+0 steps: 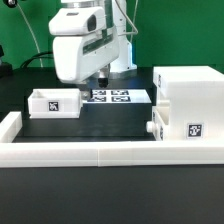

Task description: Assemble drawer

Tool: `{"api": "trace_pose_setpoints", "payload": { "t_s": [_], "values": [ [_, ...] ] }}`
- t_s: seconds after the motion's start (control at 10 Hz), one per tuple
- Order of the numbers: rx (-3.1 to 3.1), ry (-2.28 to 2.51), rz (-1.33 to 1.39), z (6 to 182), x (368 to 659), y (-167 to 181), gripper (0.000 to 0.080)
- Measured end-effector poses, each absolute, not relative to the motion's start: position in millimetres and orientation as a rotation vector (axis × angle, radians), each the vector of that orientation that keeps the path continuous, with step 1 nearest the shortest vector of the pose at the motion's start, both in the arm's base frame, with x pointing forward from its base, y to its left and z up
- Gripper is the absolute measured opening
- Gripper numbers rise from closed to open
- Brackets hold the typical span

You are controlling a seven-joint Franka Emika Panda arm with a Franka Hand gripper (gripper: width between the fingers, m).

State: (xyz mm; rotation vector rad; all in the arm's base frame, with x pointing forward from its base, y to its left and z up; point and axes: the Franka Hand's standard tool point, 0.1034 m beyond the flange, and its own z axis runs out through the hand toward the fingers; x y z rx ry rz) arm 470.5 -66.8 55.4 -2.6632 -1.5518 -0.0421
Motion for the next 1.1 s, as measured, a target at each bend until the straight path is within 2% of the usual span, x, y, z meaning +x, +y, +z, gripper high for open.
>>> {"api": "trace_pose_setpoints", "payload": {
  "t_s": [0.4,1.1],
  "values": [
    [-2.921,-1.086,-0.076,55.2,433.9,-85.4,0.0649],
    [-3.067,-0.476,-0.078,54.1,434.8,-83.0,0.0649]
  ]
}}
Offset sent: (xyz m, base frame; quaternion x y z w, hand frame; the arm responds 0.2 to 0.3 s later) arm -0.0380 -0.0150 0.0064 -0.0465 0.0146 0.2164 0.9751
